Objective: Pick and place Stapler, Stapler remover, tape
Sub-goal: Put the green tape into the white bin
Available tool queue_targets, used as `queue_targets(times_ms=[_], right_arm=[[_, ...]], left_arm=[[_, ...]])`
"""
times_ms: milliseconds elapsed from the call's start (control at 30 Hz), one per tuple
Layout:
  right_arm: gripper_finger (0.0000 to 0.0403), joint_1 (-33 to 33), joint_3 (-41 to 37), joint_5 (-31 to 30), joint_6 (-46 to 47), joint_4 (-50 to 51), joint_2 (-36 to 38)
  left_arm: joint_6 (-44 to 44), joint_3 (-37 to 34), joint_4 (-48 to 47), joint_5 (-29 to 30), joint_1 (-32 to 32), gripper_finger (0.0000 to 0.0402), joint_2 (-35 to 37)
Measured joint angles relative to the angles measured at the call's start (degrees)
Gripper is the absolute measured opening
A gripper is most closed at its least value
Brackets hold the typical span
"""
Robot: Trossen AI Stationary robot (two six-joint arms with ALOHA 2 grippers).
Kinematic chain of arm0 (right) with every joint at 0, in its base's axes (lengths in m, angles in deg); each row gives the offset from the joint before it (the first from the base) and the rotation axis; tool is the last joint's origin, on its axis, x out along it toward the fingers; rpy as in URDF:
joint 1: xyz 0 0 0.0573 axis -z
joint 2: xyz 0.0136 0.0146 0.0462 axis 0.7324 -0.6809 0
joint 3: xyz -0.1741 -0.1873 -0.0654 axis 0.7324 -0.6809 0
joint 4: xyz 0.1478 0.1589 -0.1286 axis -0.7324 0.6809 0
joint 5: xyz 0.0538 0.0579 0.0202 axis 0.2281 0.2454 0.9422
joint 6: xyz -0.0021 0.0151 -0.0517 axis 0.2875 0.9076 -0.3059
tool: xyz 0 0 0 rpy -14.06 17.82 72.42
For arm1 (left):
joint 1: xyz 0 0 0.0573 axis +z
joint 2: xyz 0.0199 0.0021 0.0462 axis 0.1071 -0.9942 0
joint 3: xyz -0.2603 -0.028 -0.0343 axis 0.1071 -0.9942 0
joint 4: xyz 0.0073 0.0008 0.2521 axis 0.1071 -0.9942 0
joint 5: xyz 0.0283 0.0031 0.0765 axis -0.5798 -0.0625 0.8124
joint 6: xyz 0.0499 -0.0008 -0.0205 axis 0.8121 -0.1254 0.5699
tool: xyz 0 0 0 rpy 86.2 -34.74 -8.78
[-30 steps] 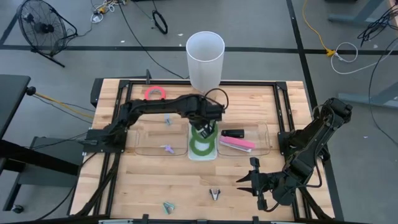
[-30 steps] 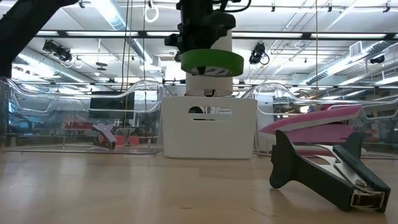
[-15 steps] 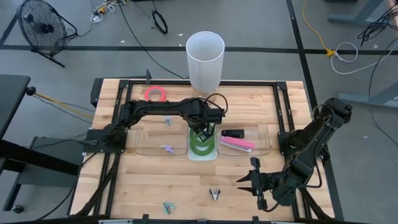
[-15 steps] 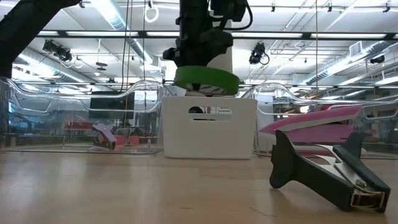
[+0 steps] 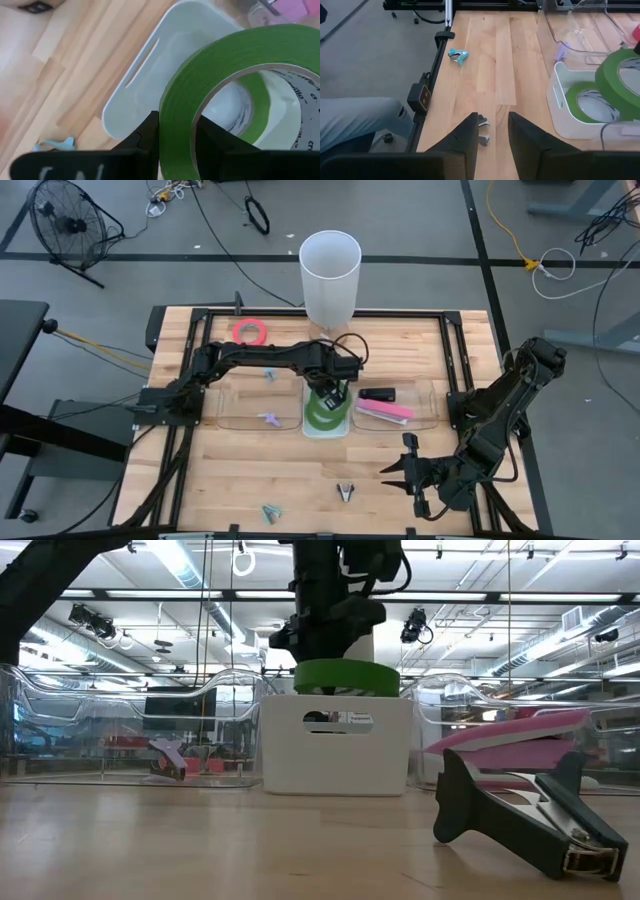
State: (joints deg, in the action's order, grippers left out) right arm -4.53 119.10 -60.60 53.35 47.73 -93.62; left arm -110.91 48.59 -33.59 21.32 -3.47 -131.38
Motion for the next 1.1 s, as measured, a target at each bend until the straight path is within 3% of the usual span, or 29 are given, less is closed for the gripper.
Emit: queue_targets(times_ms=[767,967,1100], right_arm=[[0.0107,0.0,0.0,0.0,0.0,0.0,0.0],[0.0107,0.0,0.0,0.0,0.0,0.0,0.0],[0.0107,0.0,0.0,0.0,0.0,0.0,0.0]], left_arm=[[-0.5,0.0,-1.6,-1.4,0.0,0.0086,0.0],[-0.9,0.0,-1.6,-0.9,-0.2,0.0127,0.0],[-0.8,0.0,-1.6,-0.8,-0.4,0.0133,0.0]])
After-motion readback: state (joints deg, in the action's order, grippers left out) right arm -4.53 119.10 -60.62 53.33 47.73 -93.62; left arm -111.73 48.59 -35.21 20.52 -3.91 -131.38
